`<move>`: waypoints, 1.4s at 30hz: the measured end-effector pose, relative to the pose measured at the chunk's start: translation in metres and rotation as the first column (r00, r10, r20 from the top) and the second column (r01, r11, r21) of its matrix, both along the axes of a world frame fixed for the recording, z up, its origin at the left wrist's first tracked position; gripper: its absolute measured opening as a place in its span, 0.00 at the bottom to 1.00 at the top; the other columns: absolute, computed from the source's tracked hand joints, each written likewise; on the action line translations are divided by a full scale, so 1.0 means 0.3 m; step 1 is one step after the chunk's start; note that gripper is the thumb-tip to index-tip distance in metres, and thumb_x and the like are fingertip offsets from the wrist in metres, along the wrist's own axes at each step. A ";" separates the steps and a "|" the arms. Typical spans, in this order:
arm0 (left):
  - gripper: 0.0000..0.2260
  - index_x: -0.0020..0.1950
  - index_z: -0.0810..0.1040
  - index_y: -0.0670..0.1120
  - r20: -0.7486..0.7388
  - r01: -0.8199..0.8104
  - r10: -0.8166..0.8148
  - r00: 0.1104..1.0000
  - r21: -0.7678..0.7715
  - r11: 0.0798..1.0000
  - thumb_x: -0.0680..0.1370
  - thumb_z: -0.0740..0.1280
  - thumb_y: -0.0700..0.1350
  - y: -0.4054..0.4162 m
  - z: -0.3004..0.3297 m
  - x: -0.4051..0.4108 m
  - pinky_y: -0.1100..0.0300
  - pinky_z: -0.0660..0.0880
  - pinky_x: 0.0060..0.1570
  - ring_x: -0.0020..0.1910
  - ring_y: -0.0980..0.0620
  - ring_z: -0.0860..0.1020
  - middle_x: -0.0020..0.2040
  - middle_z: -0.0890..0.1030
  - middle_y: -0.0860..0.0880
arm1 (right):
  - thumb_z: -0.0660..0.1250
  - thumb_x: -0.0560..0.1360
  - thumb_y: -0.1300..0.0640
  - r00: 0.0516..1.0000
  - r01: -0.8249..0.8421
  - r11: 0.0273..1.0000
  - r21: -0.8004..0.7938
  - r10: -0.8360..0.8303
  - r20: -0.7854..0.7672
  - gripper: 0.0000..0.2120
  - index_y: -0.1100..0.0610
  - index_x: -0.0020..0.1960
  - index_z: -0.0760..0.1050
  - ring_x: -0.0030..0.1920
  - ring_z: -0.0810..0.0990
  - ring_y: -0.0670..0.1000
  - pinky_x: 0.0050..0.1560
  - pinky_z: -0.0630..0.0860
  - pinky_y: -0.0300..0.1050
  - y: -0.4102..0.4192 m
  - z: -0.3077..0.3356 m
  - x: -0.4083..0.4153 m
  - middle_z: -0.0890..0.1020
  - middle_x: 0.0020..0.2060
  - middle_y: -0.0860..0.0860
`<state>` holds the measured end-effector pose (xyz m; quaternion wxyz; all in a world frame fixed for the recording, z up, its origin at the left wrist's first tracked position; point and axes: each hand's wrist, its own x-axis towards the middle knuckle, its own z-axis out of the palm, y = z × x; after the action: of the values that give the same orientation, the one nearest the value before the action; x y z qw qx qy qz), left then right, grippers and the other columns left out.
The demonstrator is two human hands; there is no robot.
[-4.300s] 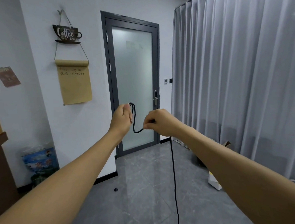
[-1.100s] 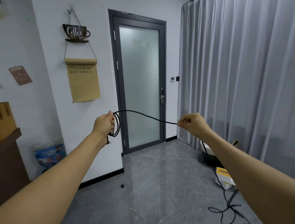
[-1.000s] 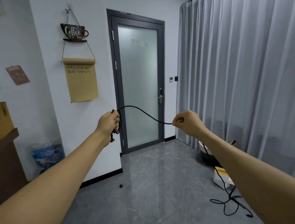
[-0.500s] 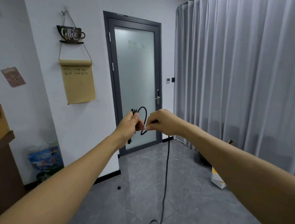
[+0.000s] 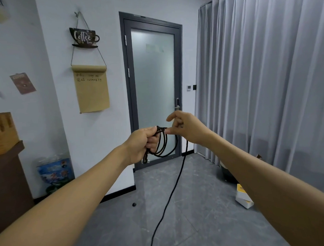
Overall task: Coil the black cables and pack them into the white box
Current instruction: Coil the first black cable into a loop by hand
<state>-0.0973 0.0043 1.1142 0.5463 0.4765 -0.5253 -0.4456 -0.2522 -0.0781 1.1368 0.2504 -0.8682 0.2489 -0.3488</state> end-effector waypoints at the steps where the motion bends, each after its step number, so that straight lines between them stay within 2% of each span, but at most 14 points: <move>1: 0.16 0.38 0.67 0.45 -0.012 0.007 -0.007 1.000 0.012 1.000 0.84 0.50 0.46 0.006 0.001 0.008 0.66 0.59 0.26 0.22 0.58 0.57 0.24 0.59 0.55 | 0.72 0.71 0.54 1.000 -0.003 1.000 0.017 0.003 -0.007 0.14 0.56 0.54 0.74 0.30 0.71 0.44 0.37 0.70 0.38 -0.002 -0.006 -0.004 0.75 0.31 0.47; 4: 0.17 0.36 0.67 0.45 -0.078 0.040 -0.036 0.996 0.047 0.998 0.83 0.52 0.49 0.024 0.008 0.017 0.67 0.57 0.22 0.21 0.59 0.56 0.23 0.59 0.55 | 0.68 0.75 0.56 0.999 -0.017 0.999 0.042 0.019 -0.044 0.12 0.59 0.56 0.78 0.24 0.72 0.37 0.29 0.66 0.27 0.001 -0.019 -0.012 0.74 0.22 0.40; 6: 0.17 0.34 0.66 0.45 -0.124 0.073 -0.064 0.990 0.072 0.995 0.82 0.55 0.51 0.031 0.011 0.014 0.68 0.55 0.20 0.19 0.59 0.55 0.23 0.58 0.56 | 0.64 0.77 0.54 0.995 -0.040 0.999 0.023 0.042 -0.094 0.12 0.63 0.52 0.79 0.22 0.66 0.41 0.26 0.62 0.29 0.008 -0.028 -0.014 0.69 0.19 0.41; 8: 0.18 0.32 0.65 0.46 -0.167 0.104 -0.087 0.982 0.095 0.990 0.81 0.56 0.51 0.033 0.008 0.012 0.68 0.54 0.19 0.18 0.59 0.56 0.21 0.58 0.56 | 0.60 0.79 0.52 0.986 -0.086 0.996 -0.002 0.085 -0.144 0.18 0.69 0.47 0.75 0.23 0.60 0.43 0.27 0.59 0.33 0.016 -0.037 -0.013 0.62 0.23 0.43; 13: 0.20 0.29 0.66 0.48 -0.255 0.150 -0.111 0.961 0.137 0.979 0.80 0.57 0.51 0.027 -0.003 0.021 0.68 0.53 0.17 0.17 0.60 0.56 0.21 0.59 0.56 | 0.56 0.81 0.51 0.973 -0.087 0.994 -0.066 0.070 -0.222 0.16 0.59 0.46 0.77 0.24 0.64 0.41 0.29 0.62 0.30 0.037 -0.037 -0.012 0.63 0.26 0.44; 16: 0.17 0.34 0.68 0.46 -0.124 0.015 -0.007 0.992 0.064 0.998 0.81 0.58 0.52 0.004 -0.005 0.005 0.69 0.55 0.18 0.20 0.60 0.56 0.24 0.59 0.55 | 0.54 0.81 0.51 0.982 -0.028 0.997 -0.065 0.015 -0.188 0.16 0.58 0.42 0.74 0.25 0.66 0.40 0.30 0.64 0.28 0.031 -0.043 -0.009 0.66 0.27 0.44; 21: 0.17 0.35 0.67 0.46 0.024 -0.227 0.229 0.973 -0.052 0.972 0.80 0.60 0.55 -0.041 -0.032 -0.041 0.68 0.57 0.21 0.21 0.59 0.57 0.24 0.61 0.55 | 0.53 0.81 0.49 0.984 0.079 0.995 -0.068 -0.089 -0.155 0.17 0.55 0.39 0.72 0.27 0.63 0.46 0.28 0.60 0.34 0.006 -0.063 0.014 0.66 0.26 0.47; 23: 0.18 0.34 0.66 0.47 0.042 -0.245 0.248 0.968 -0.060 0.968 0.80 0.59 0.55 -0.052 -0.043 -0.046 0.68 0.56 0.21 0.20 0.59 0.57 0.25 0.60 0.55 | 0.55 0.81 0.49 0.986 0.084 0.995 -0.052 -0.091 -0.139 0.17 0.57 0.40 0.75 0.26 0.62 0.46 0.28 0.60 0.35 -0.005 -0.074 0.013 0.66 0.25 0.47; 26: 0.18 0.34 0.66 0.46 0.037 -0.276 0.278 0.960 -0.051 0.960 0.81 0.58 0.54 -0.061 -0.056 -0.030 0.68 0.56 0.20 0.19 0.60 0.57 0.26 0.60 0.53 | 0.59 0.80 0.50 0.993 0.087 0.996 0.017 -0.085 -0.080 0.17 0.55 0.35 0.72 0.27 0.60 0.47 0.30 0.60 0.38 -0.029 -0.093 -0.008 0.63 0.25 0.47; 30: 0.17 0.34 0.65 0.46 -0.030 -0.358 0.357 0.934 -0.016 0.934 0.82 0.58 0.52 -0.065 -0.070 0.032 0.69 0.55 0.19 0.19 0.60 0.56 0.26 0.60 0.54 | 0.61 0.79 0.53 0.989 0.144 0.978 0.154 -0.145 -0.005 0.12 0.56 0.39 0.75 0.30 0.66 0.47 0.33 0.67 0.40 -0.063 -0.129 -0.049 0.70 0.28 0.48; 33: 0.17 0.34 0.65 0.46 -0.127 -0.444 0.443 0.888 0.021 0.896 0.82 0.58 0.51 -0.061 -0.072 0.081 0.69 0.53 0.18 0.18 0.60 0.56 0.24 0.60 0.54 | 0.61 0.79 0.54 0.984 0.176 0.956 0.237 -0.181 -0.003 0.11 0.59 0.41 0.75 0.29 0.67 0.47 0.30 0.67 0.37 -0.079 -0.162 -0.078 0.71 0.29 0.50; 36: 0.17 0.34 0.66 0.46 -0.193 -0.546 0.550 0.812 0.079 0.834 0.82 0.58 0.51 -0.051 -0.075 0.134 0.67 0.54 0.20 0.18 0.59 0.56 0.27 0.60 0.53 | 0.62 0.79 0.54 0.966 0.254 0.928 0.274 -0.255 -0.030 0.11 0.62 0.45 0.76 0.27 0.66 0.46 0.24 0.64 0.34 -0.101 -0.196 -0.103 0.71 0.28 0.51; 40: 0.17 0.34 0.66 0.47 -0.237 -0.666 0.688 0.686 0.177 0.725 0.81 0.59 0.53 -0.029 -0.078 0.212 0.61 0.56 0.28 0.24 0.55 0.56 0.20 0.62 0.55 | 0.65 0.77 0.54 0.921 0.386 0.886 0.257 -0.387 -0.047 0.13 0.56 0.35 0.72 0.28 0.67 0.47 0.28 0.62 0.39 -0.137 -0.240 -0.120 0.71 0.27 0.49; 42: 0.17 0.34 0.66 0.47 -0.222 -0.720 0.743 0.631 0.191 0.668 0.80 0.59 0.53 -0.025 -0.079 0.241 0.61 0.57 0.29 0.26 0.53 0.57 0.25 0.63 0.52 | 0.67 0.76 0.55 0.918 0.389 0.888 0.246 -0.396 -0.022 0.11 0.57 0.36 0.75 0.30 0.68 0.47 0.29 0.64 0.38 -0.136 -0.245 -0.109 0.72 0.29 0.49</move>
<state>-0.0250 -0.0031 1.0906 0.7279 0.6026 -0.1843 -0.2702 -0.2850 -0.1189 1.0634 0.2835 -0.7571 0.4569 -0.3712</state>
